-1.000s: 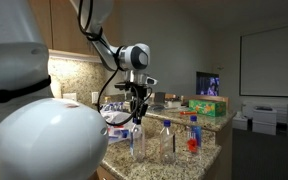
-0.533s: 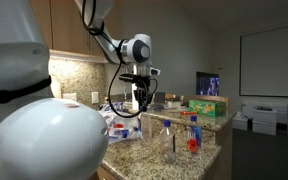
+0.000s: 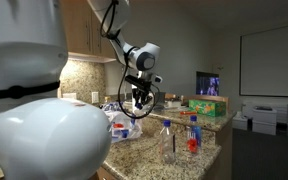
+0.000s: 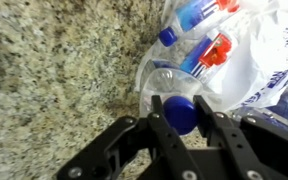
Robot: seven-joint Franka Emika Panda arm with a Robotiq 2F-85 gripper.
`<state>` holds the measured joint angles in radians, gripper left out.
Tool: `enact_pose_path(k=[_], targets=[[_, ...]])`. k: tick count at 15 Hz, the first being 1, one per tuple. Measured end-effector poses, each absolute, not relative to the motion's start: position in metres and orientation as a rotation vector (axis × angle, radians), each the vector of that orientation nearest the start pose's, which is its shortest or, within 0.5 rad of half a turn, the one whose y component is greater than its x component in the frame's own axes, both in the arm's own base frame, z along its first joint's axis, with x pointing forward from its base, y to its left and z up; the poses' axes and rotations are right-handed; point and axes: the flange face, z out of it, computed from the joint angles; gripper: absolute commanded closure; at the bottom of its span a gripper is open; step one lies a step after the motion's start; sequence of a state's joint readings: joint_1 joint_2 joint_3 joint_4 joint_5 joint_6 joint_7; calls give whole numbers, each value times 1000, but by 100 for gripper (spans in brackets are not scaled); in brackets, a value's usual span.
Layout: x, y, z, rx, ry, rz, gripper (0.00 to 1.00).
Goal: Put the bottles on the counter in the plastic bag
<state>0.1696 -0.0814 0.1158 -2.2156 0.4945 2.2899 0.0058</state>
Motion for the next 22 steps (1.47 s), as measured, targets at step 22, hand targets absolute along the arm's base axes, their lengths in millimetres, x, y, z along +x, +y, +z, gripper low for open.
enact_pose_path(k=[22], targets=[[582,273,300,-2139,-409,639,91]])
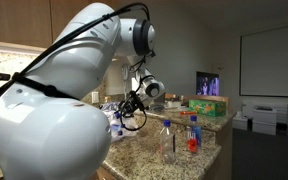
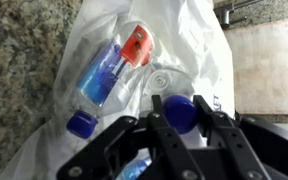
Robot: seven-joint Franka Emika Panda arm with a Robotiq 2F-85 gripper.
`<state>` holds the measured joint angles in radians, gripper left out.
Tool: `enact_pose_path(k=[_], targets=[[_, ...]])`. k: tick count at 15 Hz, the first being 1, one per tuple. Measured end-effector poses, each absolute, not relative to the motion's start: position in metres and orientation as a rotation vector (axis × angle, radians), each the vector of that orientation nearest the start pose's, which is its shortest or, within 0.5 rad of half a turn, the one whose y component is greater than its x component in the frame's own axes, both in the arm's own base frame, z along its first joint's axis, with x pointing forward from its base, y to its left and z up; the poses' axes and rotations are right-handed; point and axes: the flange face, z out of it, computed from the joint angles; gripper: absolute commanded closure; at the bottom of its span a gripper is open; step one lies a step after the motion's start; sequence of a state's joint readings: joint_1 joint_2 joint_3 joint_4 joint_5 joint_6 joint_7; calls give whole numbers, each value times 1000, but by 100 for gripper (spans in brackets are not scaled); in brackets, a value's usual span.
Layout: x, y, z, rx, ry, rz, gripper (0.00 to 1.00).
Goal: Put the bottles on the counter in the plastic bag
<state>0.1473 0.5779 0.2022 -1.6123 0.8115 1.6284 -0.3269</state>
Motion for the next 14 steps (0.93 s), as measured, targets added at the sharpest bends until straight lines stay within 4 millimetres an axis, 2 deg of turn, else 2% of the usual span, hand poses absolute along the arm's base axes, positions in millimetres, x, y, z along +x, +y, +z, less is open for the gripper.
enact_pose_path(k=[5,6,8,13,14], targets=[[584,316,283,-2077,-502,762,91],[585,322,280,-2072,-516,782,41],[586,331,275,-2062,-539,828,35],[592,343,269,-2072,-594,888,2],[594,344,269,-2084,-605,882,1]])
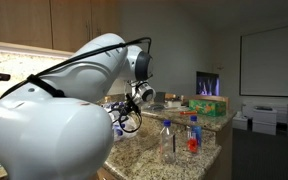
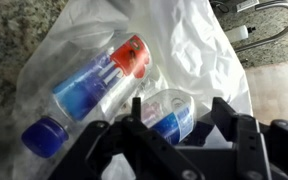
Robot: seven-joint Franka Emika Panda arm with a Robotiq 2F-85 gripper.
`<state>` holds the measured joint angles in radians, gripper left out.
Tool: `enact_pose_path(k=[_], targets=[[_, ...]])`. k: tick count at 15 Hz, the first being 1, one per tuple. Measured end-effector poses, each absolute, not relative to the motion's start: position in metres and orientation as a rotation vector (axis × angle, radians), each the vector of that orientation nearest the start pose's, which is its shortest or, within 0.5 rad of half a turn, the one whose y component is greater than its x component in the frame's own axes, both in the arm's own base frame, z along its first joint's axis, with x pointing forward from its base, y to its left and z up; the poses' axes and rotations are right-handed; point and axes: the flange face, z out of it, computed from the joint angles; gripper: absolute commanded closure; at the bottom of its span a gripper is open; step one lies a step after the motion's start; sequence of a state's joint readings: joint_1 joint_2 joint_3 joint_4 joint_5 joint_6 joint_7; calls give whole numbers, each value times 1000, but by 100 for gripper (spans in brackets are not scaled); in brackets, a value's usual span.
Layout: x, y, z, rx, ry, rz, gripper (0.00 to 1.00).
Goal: Put the bottles on the counter in the plastic bag
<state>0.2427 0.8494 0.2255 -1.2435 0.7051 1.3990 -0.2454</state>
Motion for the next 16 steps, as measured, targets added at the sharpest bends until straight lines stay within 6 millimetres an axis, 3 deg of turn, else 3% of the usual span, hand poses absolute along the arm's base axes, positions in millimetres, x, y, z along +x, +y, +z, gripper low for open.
enact_pose_path(k=[3,6,12,16], targets=[[604,339,279,-2140,-646,847,0],[615,326,305,-2227,-693,785,0],[629,269,391,-2448,-702,604,0],[626,228,426,-2590,-661,436,0]])
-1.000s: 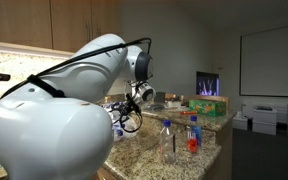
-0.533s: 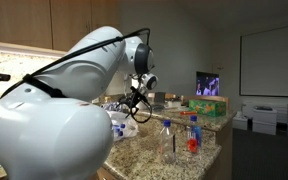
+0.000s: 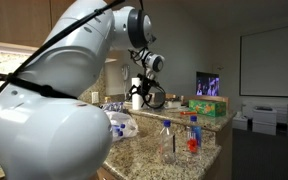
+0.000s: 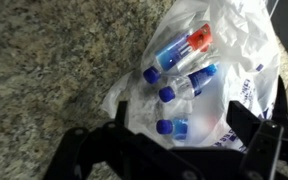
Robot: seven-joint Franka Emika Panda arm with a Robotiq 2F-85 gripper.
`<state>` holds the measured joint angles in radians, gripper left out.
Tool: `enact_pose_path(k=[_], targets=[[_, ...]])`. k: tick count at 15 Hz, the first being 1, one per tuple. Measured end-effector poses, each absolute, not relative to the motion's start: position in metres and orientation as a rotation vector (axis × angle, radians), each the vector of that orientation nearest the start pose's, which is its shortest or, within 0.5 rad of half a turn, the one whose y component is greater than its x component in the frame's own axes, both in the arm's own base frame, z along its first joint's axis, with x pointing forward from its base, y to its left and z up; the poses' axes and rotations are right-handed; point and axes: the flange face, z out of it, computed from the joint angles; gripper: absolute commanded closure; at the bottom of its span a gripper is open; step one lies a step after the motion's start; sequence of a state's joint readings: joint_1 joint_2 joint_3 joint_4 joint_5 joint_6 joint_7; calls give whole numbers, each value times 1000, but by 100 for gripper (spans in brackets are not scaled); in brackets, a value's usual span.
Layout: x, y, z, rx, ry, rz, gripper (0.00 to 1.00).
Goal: Put the bottles on the counter in the plastic bag
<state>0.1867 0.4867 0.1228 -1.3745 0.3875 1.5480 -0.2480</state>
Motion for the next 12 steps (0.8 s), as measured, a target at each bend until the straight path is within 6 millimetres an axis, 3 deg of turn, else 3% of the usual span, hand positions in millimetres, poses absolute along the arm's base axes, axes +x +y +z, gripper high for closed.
enact_pose_path(k=[7,12], targets=[[600,161,464,-2920,-680,109,0],[578,115,496,-2999,-614,-177,0]])
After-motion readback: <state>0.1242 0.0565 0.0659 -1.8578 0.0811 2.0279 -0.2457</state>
